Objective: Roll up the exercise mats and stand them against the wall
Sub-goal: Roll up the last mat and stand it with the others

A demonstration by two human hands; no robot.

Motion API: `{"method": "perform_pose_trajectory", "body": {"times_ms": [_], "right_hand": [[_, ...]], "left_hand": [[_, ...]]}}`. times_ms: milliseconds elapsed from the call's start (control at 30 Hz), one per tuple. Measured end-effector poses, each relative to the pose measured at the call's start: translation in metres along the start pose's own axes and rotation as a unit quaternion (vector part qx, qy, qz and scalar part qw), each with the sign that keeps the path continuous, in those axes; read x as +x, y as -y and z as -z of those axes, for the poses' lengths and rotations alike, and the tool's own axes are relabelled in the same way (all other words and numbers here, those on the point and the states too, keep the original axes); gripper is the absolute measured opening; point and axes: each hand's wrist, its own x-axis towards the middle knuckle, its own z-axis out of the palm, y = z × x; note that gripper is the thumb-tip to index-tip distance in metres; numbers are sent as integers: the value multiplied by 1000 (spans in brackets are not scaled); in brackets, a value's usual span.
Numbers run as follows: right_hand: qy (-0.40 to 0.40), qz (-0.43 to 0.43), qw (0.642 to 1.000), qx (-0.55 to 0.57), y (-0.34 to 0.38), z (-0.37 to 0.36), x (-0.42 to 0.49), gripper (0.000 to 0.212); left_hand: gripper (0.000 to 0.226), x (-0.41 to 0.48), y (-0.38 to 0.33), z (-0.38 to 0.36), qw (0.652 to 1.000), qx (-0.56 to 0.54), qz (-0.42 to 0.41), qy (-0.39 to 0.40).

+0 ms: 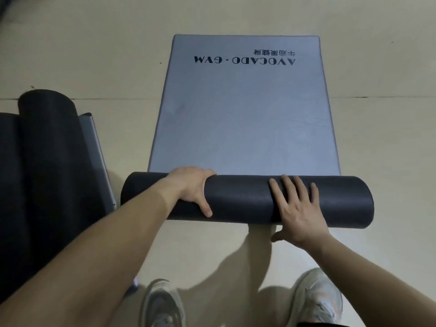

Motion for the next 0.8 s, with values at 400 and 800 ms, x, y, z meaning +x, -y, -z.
{"method": "perform_pose_trajectory", "body": {"times_ms": [400, 800], "right_hand": [[79, 16, 988, 134, -34, 56, 78, 128], [-74, -6, 996, 43, -52, 76, 127, 130]], "left_hand": [[124, 11, 15, -39, 960, 81, 22, -266], [118, 59, 45, 65, 973, 23, 39, -225]]}}
